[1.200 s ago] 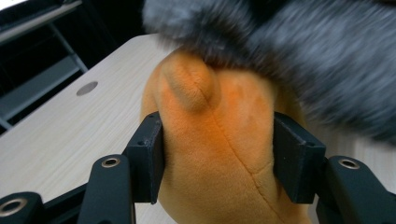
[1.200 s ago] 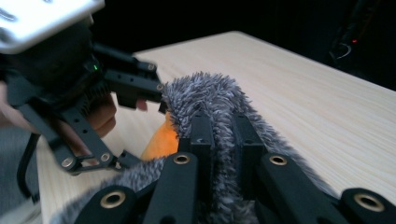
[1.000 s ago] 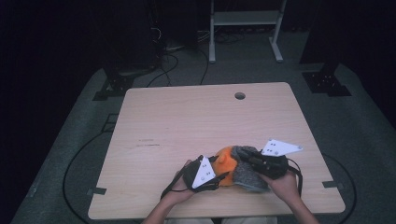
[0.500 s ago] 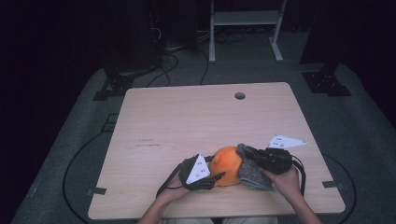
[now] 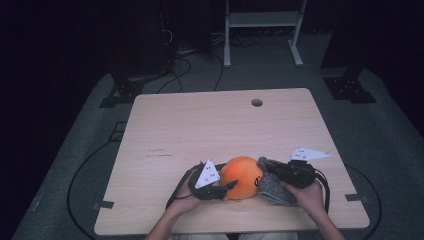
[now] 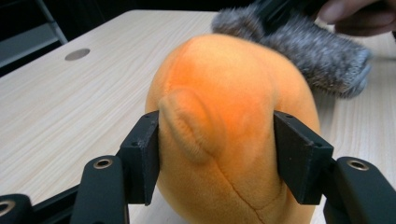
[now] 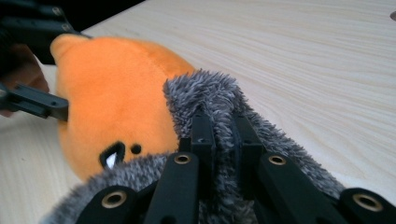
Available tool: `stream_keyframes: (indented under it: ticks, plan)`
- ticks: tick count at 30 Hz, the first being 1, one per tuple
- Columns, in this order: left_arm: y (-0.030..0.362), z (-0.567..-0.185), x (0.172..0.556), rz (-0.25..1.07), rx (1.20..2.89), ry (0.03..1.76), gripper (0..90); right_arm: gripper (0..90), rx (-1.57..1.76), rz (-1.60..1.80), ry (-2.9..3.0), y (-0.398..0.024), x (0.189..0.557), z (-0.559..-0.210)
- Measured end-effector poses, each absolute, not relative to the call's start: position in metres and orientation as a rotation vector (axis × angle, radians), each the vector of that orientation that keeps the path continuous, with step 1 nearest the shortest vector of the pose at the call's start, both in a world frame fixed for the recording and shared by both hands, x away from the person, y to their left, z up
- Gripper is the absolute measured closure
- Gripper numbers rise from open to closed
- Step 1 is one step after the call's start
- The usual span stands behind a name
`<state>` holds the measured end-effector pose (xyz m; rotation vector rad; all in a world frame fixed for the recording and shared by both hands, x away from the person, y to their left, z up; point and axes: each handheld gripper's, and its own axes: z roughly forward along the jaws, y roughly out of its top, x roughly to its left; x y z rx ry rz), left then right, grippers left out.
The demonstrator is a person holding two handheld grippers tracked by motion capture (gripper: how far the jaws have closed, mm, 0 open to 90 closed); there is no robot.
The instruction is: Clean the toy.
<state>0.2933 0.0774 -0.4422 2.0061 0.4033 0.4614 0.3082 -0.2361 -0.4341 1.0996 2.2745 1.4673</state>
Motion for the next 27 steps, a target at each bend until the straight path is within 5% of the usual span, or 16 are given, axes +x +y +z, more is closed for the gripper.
stream_keyframes:
  ticks: [27]
  plan:
    - [0.089, -0.446, 0.302, 0.413, 2.013, 0.441, 37.8, 81.4, 1.084, 1.528, 2.3, -0.234, 0.307, -0.43]
